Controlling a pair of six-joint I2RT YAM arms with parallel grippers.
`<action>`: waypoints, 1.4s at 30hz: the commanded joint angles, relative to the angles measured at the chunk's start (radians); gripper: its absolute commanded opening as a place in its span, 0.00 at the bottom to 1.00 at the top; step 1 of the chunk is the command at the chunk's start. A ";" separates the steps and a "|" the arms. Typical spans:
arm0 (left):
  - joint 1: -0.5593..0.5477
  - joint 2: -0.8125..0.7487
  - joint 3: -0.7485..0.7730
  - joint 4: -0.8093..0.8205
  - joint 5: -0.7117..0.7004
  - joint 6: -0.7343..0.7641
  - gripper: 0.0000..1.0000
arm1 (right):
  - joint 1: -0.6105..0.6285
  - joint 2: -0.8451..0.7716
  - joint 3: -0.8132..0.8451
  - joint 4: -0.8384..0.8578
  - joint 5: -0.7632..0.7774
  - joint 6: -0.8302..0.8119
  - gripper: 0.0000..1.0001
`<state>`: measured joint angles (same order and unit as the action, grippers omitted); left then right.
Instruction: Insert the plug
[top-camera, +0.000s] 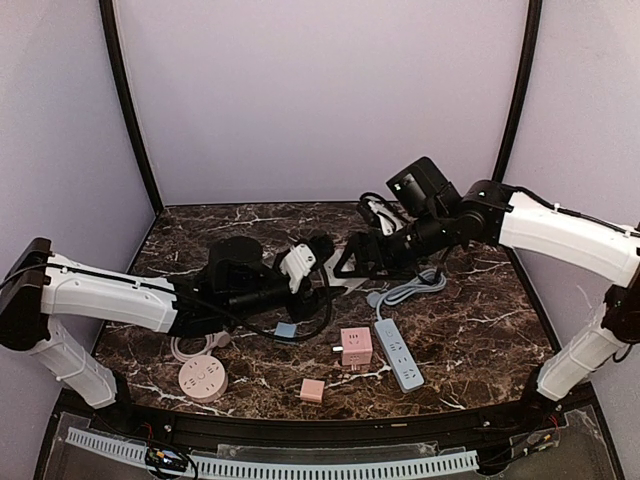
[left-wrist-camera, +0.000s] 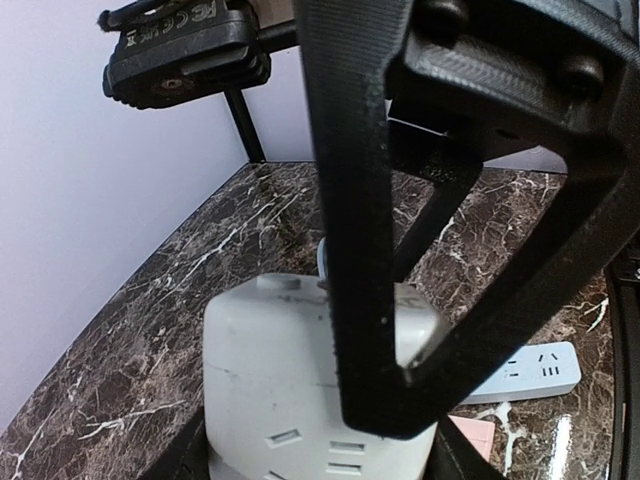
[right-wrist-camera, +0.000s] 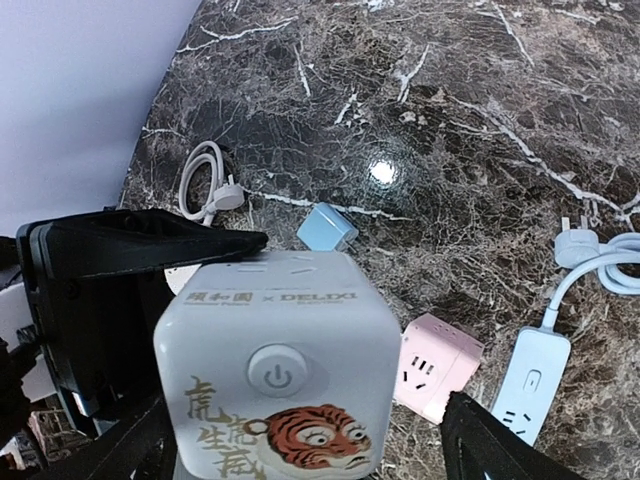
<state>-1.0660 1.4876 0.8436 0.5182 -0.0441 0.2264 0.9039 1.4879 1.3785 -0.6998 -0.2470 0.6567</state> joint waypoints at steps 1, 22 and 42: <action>-0.018 0.025 0.004 0.089 -0.081 0.029 0.25 | 0.010 0.025 0.048 -0.018 0.027 -0.033 0.87; -0.037 0.054 -0.009 0.127 -0.081 0.007 0.84 | 0.026 0.034 0.035 -0.006 0.099 -0.113 0.34; -0.280 0.321 0.356 -0.283 -0.605 -0.494 0.99 | -0.095 -0.305 -0.149 -0.041 0.707 -0.115 0.27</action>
<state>-1.3109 1.7622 1.0893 0.4290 -0.4526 -0.0479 0.8227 1.2373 1.2499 -0.7586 0.3168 0.5327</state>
